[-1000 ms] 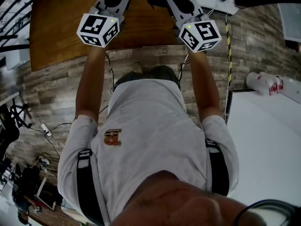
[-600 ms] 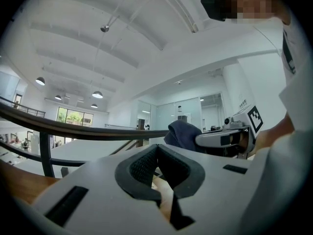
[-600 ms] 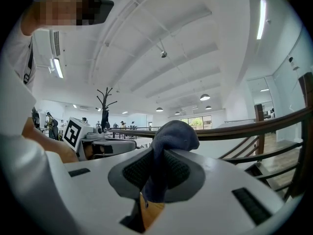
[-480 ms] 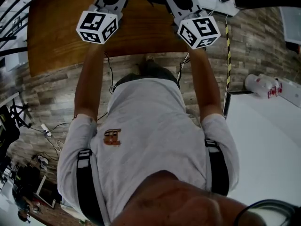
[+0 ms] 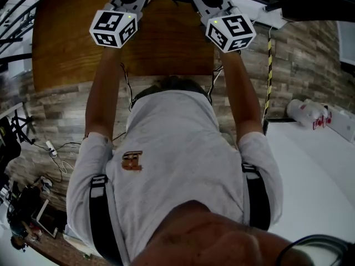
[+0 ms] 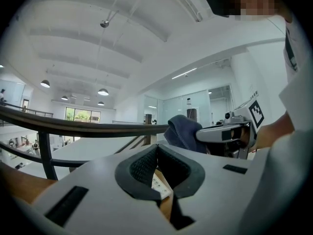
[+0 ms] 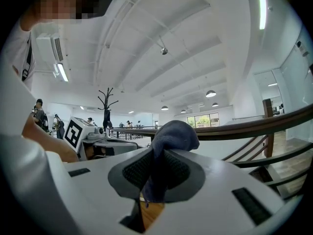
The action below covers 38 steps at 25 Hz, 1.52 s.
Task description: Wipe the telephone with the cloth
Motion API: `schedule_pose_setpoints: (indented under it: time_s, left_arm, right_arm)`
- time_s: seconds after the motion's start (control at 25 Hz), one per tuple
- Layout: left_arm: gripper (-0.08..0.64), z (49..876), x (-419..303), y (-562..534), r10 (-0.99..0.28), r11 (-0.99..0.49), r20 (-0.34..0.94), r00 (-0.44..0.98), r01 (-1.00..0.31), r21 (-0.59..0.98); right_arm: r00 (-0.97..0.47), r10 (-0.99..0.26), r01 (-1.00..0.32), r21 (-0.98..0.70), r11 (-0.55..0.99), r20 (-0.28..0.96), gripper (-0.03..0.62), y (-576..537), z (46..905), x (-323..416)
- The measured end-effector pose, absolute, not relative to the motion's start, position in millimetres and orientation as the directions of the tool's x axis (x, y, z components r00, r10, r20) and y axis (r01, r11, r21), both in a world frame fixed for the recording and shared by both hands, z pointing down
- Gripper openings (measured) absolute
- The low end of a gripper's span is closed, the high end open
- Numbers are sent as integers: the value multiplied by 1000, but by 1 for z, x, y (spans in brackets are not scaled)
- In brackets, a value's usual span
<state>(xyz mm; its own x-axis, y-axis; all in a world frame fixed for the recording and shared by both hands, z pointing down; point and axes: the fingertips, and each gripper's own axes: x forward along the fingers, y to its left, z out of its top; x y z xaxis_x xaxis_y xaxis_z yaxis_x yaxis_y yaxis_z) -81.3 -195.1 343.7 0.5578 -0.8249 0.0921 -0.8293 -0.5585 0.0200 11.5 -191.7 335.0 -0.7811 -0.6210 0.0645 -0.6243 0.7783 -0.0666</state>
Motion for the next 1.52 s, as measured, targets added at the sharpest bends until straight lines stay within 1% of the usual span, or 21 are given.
schedule_pose_setpoints:
  time_s: [0.24,0.56,0.88,1.2,1.52]
  left_arm:
    - [18,361,-73,-234,-835,-532,158,527,-847,7]
    - [20,377,-82,-272,-829,-524,228,511,-851,0]
    - [20,415,-94,-315,-798,-528,328,506,-849,25]
    - [20,447,-110,-344,-772,-524,414,482,-852,15]
    - [20,479,-121,-366,-723,-517,514,463,-855,42]
  right_arm:
    - [-802,-590,-597,-67,800,94,72,-234,342,22]
    - [-808,-571,-585,-84,807,145,72,-269,356,11]
    - [-796,-571,-595,-82,800,203,72,-313,374,-11]
    - [-779,-555,-598,-80,798,290,72,-349,402,-33]
    - [-768,-537,-609,-141,780,349,72,-388,426,-48]
